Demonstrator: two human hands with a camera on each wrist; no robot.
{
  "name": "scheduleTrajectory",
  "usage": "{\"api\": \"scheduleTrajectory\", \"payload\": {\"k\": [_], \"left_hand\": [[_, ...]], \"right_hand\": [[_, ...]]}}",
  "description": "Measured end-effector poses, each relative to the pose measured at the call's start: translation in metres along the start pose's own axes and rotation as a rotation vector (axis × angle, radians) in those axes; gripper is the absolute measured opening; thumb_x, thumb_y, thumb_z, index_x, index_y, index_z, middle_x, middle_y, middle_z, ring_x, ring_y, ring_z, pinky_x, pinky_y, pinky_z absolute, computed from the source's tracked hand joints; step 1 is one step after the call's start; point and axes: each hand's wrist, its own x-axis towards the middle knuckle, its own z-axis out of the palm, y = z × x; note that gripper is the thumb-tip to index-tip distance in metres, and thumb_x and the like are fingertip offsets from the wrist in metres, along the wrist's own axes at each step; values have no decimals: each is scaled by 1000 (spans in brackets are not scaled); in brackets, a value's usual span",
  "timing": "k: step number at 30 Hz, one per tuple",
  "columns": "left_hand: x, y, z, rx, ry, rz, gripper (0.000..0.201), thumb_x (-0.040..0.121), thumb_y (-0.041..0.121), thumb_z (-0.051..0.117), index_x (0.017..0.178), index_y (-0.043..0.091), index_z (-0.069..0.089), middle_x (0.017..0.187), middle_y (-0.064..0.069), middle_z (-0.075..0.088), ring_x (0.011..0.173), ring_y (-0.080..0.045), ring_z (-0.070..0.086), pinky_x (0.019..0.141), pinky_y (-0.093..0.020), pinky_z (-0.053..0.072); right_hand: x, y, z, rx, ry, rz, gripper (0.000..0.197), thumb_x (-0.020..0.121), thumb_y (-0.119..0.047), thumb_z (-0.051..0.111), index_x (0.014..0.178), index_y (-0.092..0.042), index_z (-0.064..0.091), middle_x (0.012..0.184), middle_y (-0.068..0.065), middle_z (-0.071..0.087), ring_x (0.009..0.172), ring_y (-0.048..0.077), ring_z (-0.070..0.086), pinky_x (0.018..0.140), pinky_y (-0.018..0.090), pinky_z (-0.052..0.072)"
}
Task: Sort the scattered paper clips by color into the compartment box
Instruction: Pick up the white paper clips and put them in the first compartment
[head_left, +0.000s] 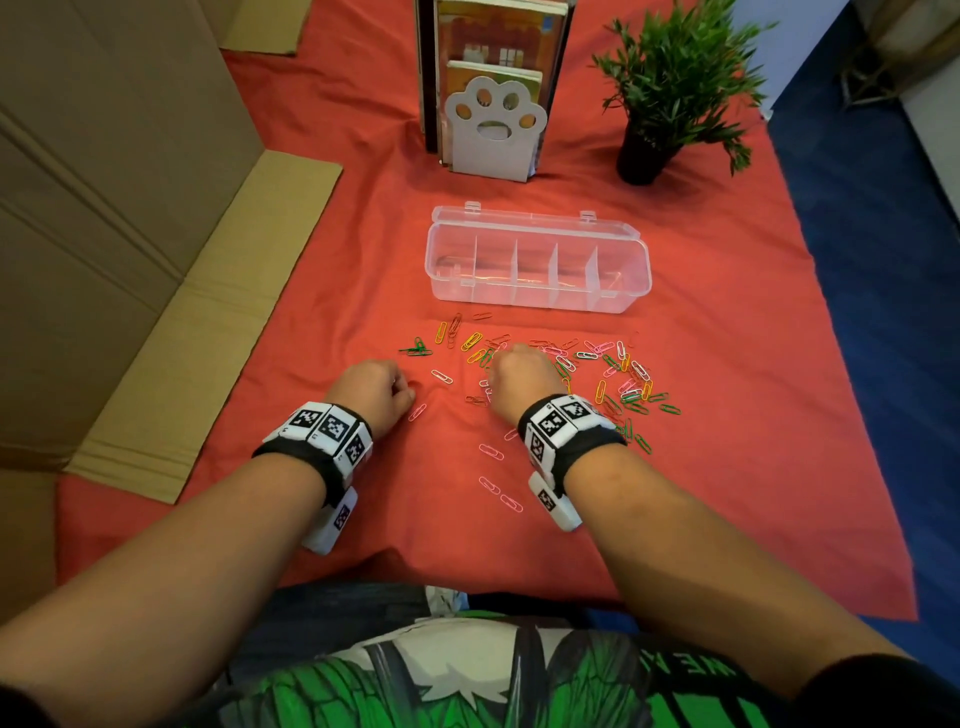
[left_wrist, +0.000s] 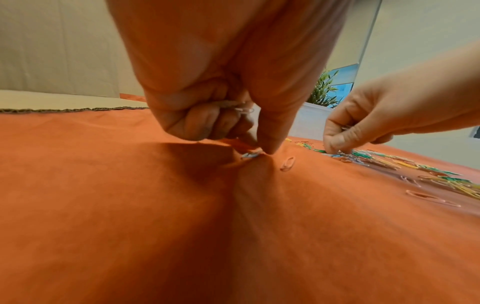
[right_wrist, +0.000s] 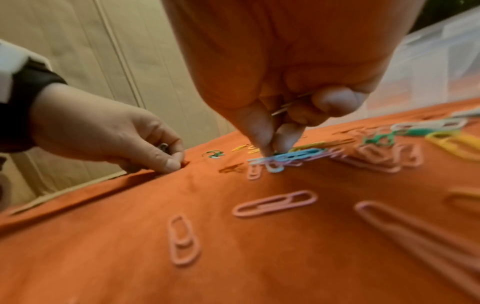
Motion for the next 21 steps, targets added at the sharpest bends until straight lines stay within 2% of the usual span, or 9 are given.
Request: {"api": "scheduleTrajectory", "payload": {"k": [4,9,13,16,17,18,20,21], "left_hand": [[-5,-1,0,-30,85,-9,22,77,29,68,91,13,64,98,-13,64,93,-31,60,78,-33,44],[-9,-2,3,21,1,-4,15,83,27,60,84,12,63,100,-16,63,94,-33,59,80,-35,44],[-14,-4,1,-62,39,-5,18,88,21,54,90,4,61,100,-19,65,94,-34,59,78,-36,41],[-17,-7,-3,-326,22,-91,9,89,17,56,92,9,58,86,-13,63,75,-25,56,70,-31,41],[-17,-6,-5,-485,-11,-143,2,89,15,55,90,15,57,79,-10,59,66,-22,52,63,-29,41],[-17,-5,-6,-661,-52,-206,6,91,12,52,90,18,55,73,-7,54,57,-16,49,55,-25,40],[-16,2,-9,-1002,-147,-341,18,94,5,42,88,17,55,65,-3,45,41,-6,45,40,-17,36],[-15,8,-13,-1140,-190,-394,22,94,3,38,86,15,55,64,-2,44,37,-2,45,37,-13,35]], "right_hand": [[6,-10,-2,46,6,-90,26,86,-4,42,108,-4,57,111,17,58,109,34,52,90,37,42],[10,-47,10,-69,27,-169,27,88,-12,52,113,-2,55,115,16,51,114,35,45,95,42,42],[6,-57,17,-143,23,-197,33,87,-2,38,118,1,50,120,18,50,115,36,46,94,43,43],[4,-53,16,-102,-64,-199,33,87,-2,41,118,3,49,121,20,50,116,36,47,96,41,42],[5,-48,15,-37,-94,-173,30,87,-3,44,116,1,51,120,20,52,115,35,49,96,39,42],[6,-42,14,76,-105,-119,27,88,-6,46,113,-1,53,116,18,56,111,32,52,93,37,43],[5,-28,7,404,-113,44,19,90,-9,47,105,-9,59,98,8,62,93,22,57,83,32,46],[4,-21,2,594,-124,126,18,91,-8,46,98,-13,61,86,3,60,79,19,56,71,28,47]]}}
